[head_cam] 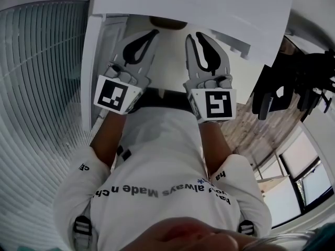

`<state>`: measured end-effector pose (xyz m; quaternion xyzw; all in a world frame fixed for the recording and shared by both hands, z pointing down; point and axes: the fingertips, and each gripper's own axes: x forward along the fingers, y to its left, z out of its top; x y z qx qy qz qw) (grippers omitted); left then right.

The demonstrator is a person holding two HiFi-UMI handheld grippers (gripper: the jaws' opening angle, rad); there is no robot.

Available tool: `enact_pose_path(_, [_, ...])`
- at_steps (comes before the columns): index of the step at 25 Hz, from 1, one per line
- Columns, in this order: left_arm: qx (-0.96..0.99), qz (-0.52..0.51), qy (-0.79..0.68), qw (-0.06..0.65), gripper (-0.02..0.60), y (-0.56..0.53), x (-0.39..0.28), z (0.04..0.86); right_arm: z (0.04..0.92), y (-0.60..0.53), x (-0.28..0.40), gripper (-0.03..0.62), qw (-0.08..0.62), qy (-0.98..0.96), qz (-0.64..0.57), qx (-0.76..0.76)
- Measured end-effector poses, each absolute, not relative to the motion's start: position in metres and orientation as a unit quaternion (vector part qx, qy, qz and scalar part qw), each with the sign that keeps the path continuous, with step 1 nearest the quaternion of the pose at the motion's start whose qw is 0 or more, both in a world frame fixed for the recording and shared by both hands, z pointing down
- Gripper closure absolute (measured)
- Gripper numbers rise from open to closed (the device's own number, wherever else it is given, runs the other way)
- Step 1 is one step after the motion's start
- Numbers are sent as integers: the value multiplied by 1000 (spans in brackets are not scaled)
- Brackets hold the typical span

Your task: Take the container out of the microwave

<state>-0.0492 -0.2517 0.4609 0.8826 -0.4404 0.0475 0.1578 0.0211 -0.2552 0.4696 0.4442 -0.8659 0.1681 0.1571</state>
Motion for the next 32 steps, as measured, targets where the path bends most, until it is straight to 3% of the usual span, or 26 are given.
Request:
enact_pose_path(24, [869,63,-464,158,578,-278,-85,532,570,-294,11,439,205,-801,238,509])
enact_pose_path(32, [873,67,-455,163,578,-282,-81,541,590,-303,9,437,212,-788,259,517])
